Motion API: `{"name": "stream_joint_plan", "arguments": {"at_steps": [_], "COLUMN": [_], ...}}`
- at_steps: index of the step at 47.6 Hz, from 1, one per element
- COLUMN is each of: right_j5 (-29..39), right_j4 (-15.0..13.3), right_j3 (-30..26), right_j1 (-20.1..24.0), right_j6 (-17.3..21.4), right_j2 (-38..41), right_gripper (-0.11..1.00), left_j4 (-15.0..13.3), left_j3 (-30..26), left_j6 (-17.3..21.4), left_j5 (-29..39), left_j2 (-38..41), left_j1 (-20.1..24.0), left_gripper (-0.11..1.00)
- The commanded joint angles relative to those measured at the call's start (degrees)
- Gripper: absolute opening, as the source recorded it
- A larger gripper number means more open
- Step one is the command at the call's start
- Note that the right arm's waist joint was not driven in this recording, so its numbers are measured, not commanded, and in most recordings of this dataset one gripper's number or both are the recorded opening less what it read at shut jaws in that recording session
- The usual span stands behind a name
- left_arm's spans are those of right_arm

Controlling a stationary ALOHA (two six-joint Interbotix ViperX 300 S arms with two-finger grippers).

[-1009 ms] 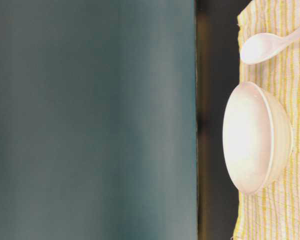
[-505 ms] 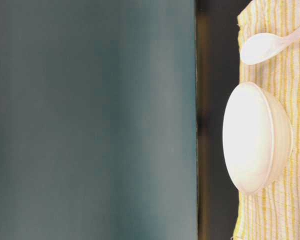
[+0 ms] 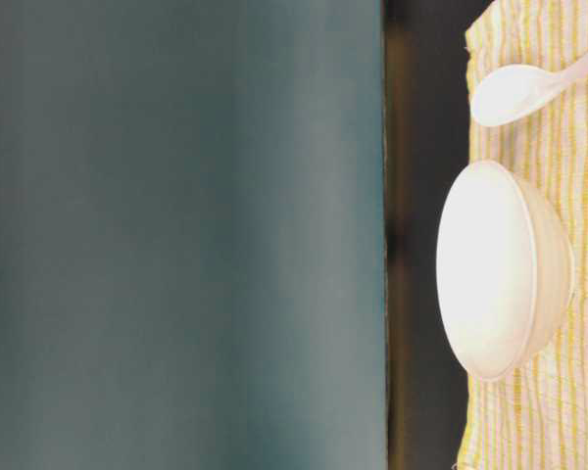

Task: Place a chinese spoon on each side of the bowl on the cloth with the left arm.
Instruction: 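Lower the left gripper onto the left white spoon and grasp it, then lift the spoon and place it on the cloth left of the bowl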

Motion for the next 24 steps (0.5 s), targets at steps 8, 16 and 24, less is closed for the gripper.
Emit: {"name": "stream_joint_plan", "arguments": {"at_steps": [8,16,24], "right_j5": [-0.4,-0.6,-0.7], "right_j4": [0.2,0.2,0.2], "right_j3": [-0.2,-0.1,-0.1], "right_j1": [0.0,0.0,0.0], "right_j6": [0.4,0.4,0.4], "right_j2": [0.6,0.6,0.4], "right_gripper": [0.0,0.0,0.0], "left_j4": [0.2,0.2,0.2], "left_j3": [-1.1,-2.3,-3.7], "left_j6": [-0.9,0.0,1.0], "left_j5": [-0.3,0.1,4.6], "left_j2": [-0.1,0.1,-3.8], "left_j1": [1.5,3.2,6.9], "left_gripper": [0.54,0.1,0.03]}}
